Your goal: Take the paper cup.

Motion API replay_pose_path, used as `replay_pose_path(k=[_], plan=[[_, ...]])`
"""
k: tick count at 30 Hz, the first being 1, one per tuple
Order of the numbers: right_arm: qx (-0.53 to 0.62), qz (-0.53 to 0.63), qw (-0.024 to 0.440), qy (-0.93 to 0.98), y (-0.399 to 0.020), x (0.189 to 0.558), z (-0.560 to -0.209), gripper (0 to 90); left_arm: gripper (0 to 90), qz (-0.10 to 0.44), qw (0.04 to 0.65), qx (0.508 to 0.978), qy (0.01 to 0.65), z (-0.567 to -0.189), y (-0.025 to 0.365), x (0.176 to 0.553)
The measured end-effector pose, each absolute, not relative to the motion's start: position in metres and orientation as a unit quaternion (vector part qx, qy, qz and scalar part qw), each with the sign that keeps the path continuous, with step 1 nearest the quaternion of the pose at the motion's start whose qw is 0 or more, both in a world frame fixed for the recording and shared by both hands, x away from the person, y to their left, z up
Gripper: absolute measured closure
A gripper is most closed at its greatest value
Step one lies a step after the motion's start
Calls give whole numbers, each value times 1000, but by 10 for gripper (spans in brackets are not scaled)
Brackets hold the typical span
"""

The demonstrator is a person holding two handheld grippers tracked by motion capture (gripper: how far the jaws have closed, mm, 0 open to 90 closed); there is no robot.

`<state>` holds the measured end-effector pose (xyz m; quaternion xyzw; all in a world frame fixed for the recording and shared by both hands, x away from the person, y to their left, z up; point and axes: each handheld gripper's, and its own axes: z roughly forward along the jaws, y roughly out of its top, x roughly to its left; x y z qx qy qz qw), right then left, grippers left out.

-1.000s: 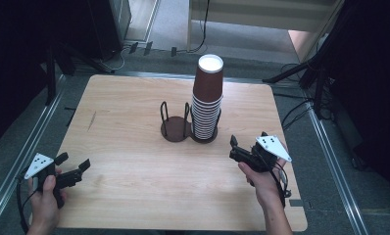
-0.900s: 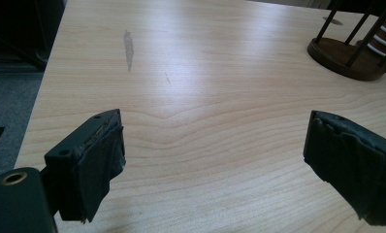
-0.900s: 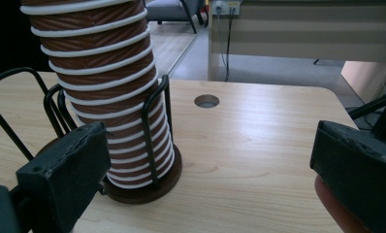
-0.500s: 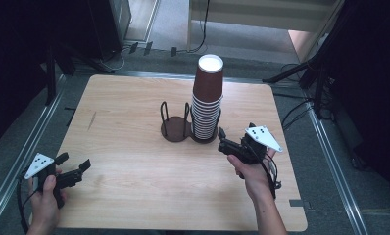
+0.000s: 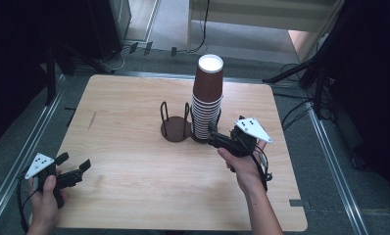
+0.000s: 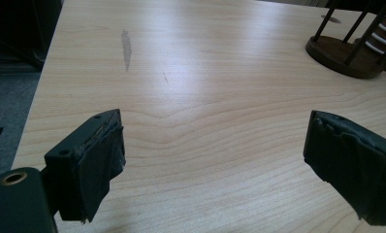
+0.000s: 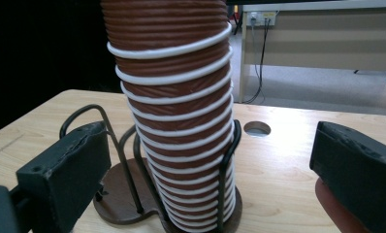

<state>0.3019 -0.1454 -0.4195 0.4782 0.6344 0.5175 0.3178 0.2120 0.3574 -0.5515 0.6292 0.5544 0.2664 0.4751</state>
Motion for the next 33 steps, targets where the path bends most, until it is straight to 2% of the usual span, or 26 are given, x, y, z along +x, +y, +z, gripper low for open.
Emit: replay_pose_path(k=[33], plan=[[476,525,319,630,-113,334,-396,4,84,265,477,631,551,-552,358,212]])
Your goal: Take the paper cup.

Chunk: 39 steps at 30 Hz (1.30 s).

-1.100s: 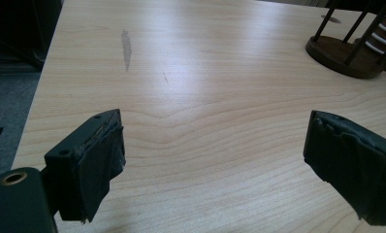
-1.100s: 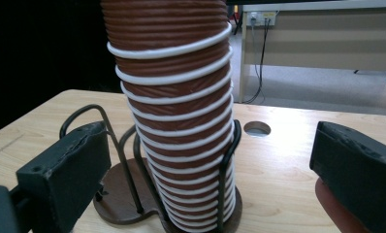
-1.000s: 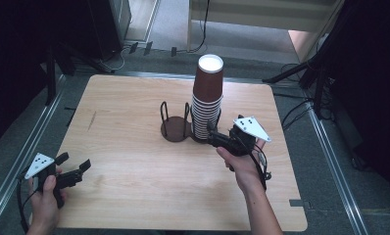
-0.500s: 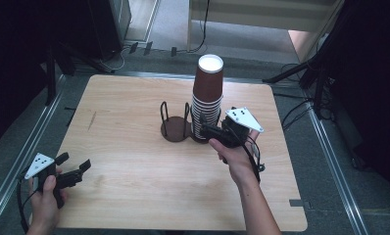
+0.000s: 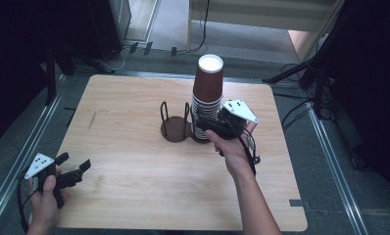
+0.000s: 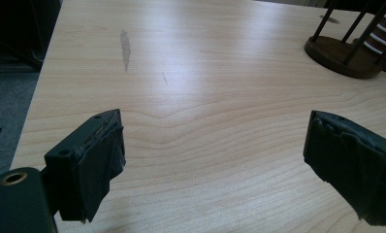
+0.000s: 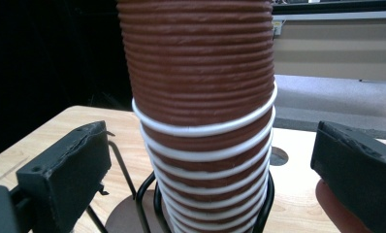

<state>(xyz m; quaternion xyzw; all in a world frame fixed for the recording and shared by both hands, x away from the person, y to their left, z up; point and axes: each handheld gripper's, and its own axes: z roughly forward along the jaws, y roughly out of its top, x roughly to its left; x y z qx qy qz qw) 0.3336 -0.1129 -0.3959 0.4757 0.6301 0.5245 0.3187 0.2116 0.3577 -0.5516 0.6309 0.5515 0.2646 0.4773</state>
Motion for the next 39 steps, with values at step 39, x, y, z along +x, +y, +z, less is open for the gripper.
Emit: replay_pose_path(k=[39], plan=[[486,522,327,620,-94,374,-378,4,83,262,478,633,549,-552,358,212]])
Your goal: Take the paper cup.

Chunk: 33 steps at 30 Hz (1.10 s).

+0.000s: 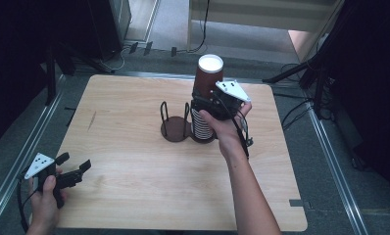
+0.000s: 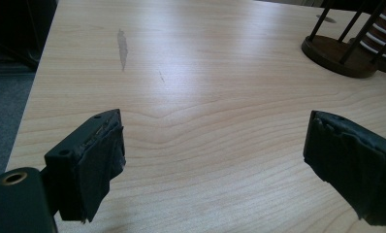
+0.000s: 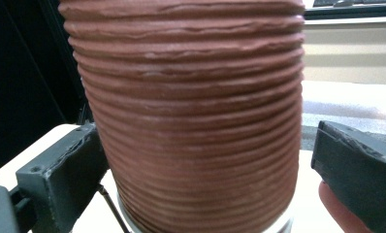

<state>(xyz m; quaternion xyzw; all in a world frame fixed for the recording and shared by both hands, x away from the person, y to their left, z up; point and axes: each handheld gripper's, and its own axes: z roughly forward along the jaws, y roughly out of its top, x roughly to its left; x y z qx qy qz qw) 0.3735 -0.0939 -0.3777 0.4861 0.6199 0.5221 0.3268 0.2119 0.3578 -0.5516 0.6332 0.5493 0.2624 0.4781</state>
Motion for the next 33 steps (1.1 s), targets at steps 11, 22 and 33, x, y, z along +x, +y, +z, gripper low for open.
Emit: replay_pose_path(k=[11,22,33], plan=[[482,521,329,623,-86,384,-376,4,83,261,478,633,549,-552,358,212],[485,511,342,622,-82,393,-379,63,84,260,480,632,550,-552,358,212],[476,517,343,623,-82,393,-375,81,83,259,479,631,552,-552,358,212]])
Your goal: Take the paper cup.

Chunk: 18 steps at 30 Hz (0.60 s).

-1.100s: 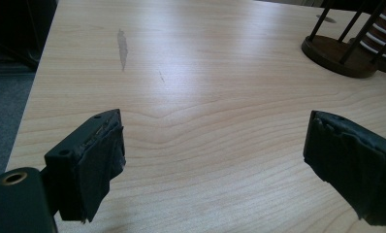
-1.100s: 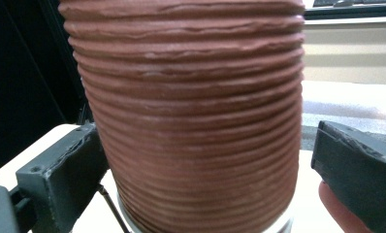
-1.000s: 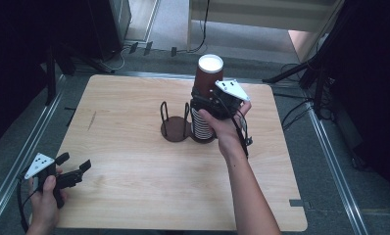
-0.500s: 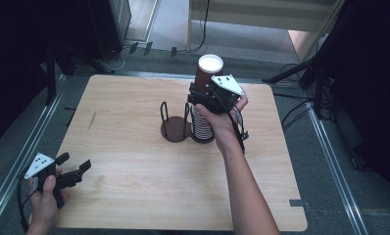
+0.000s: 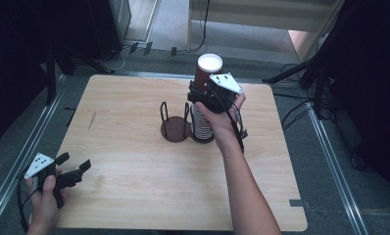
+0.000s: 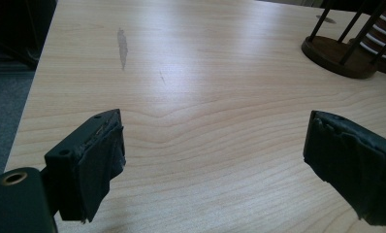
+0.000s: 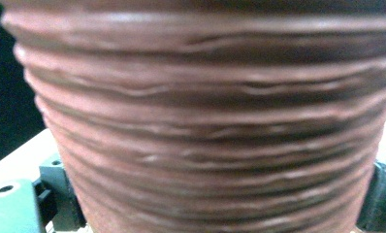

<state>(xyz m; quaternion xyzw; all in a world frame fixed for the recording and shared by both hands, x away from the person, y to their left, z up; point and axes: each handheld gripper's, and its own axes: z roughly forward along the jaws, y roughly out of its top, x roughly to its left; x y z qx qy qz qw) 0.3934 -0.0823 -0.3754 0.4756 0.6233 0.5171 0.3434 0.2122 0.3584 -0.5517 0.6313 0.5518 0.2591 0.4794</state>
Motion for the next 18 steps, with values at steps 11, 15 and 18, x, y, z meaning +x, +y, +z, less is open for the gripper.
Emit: replay_pose_path(k=[11,15,18], plan=[[464,534,353,613,-81,392,-362,92,84,258,480,632,551,-552,358,212],[464,537,352,610,-81,392,-358,95,84,258,480,632,551,-552,359,212],[461,541,351,609,-81,392,-352,97,84,258,481,632,550,-552,359,212]])
